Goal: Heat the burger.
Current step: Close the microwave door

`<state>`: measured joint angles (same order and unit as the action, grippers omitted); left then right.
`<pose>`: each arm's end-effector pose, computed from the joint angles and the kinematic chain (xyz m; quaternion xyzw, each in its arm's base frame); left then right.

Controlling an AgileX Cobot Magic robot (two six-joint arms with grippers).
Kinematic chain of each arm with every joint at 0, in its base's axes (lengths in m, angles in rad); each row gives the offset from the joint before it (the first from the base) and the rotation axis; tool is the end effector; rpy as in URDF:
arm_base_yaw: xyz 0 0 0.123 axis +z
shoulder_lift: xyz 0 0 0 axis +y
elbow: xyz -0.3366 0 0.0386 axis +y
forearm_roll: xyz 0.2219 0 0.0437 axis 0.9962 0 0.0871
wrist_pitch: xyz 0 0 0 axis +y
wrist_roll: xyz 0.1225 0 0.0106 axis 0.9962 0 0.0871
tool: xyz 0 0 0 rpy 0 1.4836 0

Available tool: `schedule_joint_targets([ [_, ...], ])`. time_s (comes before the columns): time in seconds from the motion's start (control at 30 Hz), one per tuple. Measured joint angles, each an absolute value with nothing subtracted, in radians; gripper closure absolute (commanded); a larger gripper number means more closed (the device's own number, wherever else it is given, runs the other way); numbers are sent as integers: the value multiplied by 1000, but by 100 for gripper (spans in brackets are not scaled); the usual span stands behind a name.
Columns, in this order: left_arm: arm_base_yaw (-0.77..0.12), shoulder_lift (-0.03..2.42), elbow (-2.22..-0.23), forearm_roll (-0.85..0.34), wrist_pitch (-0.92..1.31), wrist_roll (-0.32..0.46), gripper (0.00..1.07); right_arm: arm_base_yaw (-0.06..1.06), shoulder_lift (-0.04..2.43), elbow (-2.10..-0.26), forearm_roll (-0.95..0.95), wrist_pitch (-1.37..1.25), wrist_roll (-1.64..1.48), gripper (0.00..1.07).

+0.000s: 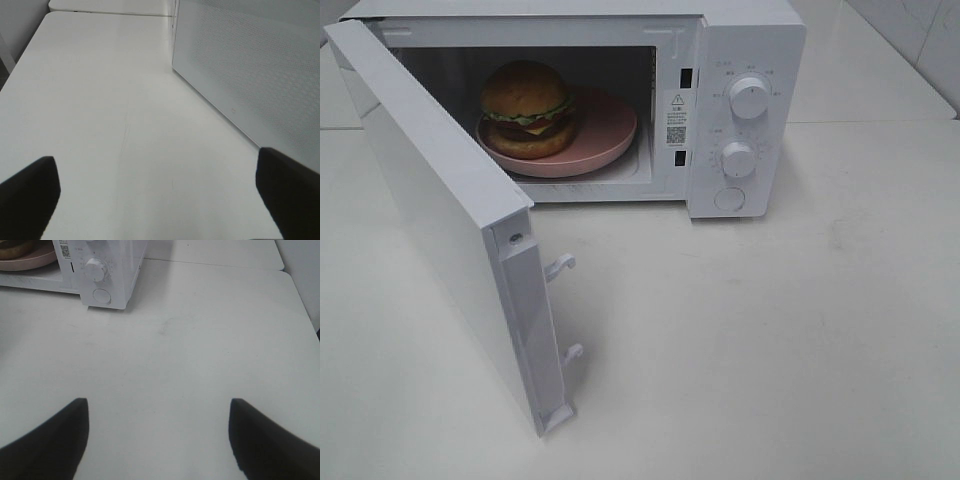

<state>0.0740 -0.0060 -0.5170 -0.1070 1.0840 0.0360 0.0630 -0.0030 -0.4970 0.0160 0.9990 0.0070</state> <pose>-0.0564 -0.0158 0.2526 -0.0129 0.8520 -0.0247 0.5228 -0.0503 -0.0015 0.2560 -0.0235 0.8364 0.0272 0.5470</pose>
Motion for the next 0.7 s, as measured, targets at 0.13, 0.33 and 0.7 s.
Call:
schedule_joint_targets([
  [0.13, 74, -6, -517, -107, 1084, 36, 7, 63, -3, -497, 16, 999, 7, 32],
  [0.33, 74, -5, -524, -107, 1076, 36, 15, 63, -3, -497, 16, 999, 7, 32],
  [0.7, 74, 153, -546, -101, 936, 36, 69, 63, -3, -497, 16, 999, 7, 32],
])
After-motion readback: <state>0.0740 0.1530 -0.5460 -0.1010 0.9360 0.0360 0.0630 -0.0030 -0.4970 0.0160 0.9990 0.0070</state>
